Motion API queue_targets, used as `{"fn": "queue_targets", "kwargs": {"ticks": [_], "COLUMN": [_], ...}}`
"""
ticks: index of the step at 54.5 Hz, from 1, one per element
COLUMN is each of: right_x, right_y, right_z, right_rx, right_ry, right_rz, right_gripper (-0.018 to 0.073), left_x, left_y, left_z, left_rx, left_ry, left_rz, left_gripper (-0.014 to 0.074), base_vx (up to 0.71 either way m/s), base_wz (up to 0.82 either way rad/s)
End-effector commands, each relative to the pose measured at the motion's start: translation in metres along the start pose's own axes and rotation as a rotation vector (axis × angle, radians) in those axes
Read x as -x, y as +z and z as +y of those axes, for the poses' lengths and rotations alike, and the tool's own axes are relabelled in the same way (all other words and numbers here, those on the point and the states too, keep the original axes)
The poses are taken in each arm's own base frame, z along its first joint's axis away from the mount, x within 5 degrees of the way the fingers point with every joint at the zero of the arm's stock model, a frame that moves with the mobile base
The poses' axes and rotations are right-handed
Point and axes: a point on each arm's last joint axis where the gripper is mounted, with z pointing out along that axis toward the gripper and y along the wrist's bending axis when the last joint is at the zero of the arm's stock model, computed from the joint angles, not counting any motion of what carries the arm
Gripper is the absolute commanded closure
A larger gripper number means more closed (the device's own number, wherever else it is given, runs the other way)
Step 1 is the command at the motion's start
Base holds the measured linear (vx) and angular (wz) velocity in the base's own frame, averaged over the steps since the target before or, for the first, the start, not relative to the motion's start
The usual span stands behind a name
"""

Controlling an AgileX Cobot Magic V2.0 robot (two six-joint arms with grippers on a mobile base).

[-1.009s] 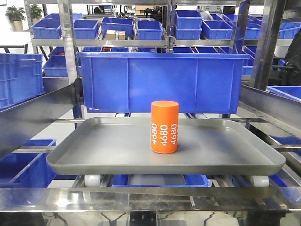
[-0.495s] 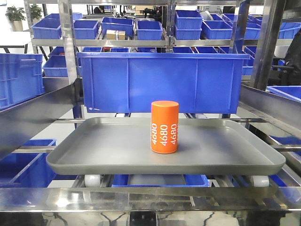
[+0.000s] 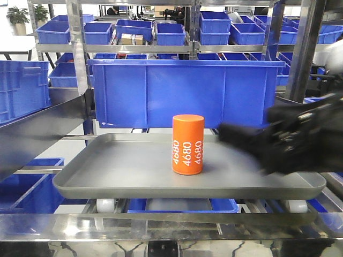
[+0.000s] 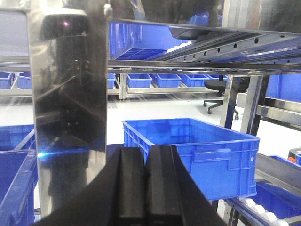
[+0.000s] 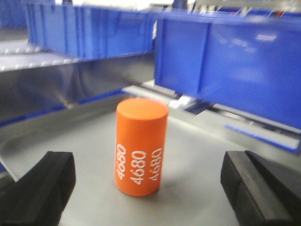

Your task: Grab orange capacitor from left shelf to right conveyor

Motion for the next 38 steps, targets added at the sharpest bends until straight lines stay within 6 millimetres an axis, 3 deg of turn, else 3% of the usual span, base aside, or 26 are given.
{"fn": "queue_targets", "kwargs": {"ticks": [1,18,29,38], "right_x": [0.012,0.004,0.019,0.021], "right_y": [0.006,0.045,0.071,0.097], "right_z": [0.002,0.000,-0.006,-0.010], "right_rx": [-0.012,-0.020,-0.013,0.016], "right_ry": [0.000,-0.033,-0.030,-0.022], "right_rz": [-0.081,-0.066,-0.074,-0.037], "right_gripper": [-0.0105,-0.0085,-0.0068,-0.0054], "left_x": [0.018,0.018,0.018,0.018], "left_y": [-0.002,-0.002,-0.002,-0.002], "left_z": [-0.002,-0.002,-0.002,-0.002], "left_rx": [-0.017,-0.017,-0.017,-0.017], "left_ry": [-0.011,-0.011,-0.011,-0.011], "left_rz": [-0.114,-0.114,-0.114,-0.114], "left_gripper": [0.0603,0.0603,0.0603,0.0603], "base_vx": [0.00,0.00,0.00,0.00], "base_wz": [0.00,0.00,0.00,0.00]}}
